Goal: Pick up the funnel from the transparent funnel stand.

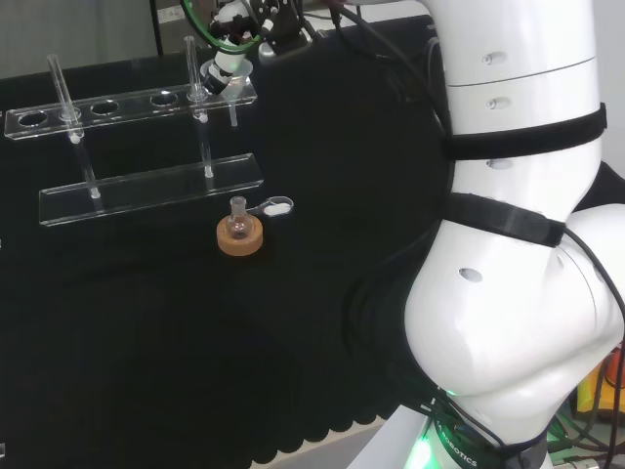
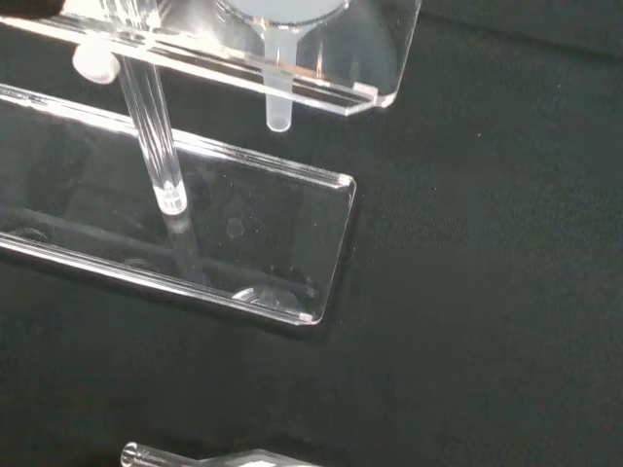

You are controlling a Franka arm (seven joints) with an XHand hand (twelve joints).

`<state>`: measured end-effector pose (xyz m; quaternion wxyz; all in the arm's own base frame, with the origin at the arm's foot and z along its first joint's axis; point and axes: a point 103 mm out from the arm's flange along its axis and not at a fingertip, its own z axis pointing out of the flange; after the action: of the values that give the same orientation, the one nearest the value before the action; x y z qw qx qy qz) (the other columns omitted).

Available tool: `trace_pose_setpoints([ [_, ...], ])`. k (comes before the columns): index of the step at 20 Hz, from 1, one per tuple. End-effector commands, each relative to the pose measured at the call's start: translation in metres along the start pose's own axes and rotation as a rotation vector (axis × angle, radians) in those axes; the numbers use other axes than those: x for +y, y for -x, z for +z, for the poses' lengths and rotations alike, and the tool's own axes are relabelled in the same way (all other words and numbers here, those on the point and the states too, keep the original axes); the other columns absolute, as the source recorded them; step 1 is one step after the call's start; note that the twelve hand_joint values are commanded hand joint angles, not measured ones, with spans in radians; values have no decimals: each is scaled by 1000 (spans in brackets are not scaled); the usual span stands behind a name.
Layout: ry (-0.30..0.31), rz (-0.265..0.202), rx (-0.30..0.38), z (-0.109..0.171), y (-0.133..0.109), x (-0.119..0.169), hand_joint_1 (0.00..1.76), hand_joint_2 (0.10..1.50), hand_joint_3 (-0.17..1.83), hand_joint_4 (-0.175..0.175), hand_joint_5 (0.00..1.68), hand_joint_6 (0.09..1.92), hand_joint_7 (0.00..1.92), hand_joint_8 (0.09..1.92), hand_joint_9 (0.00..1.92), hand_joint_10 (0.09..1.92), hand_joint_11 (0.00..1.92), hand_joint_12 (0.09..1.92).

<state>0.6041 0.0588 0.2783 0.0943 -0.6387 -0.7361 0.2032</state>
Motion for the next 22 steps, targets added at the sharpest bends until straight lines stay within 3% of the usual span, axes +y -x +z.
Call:
trace_pose_setpoints([
  [1,-6,-5,6,8,-1,3,496,720,146,-77,0,87,0,200,0,846,100,1534],
  [12,20,-11,-25,14,-2,6,535,733,130,-81,0,87,0,297,41,888,114,1528],
  [18,15,-9,-38,14,-1,10,596,748,141,-89,16,87,1,648,246,807,116,1526],
  [22,11,-3,-48,14,-1,12,629,754,162,-90,87,87,63,744,326,781,118,1520],
])
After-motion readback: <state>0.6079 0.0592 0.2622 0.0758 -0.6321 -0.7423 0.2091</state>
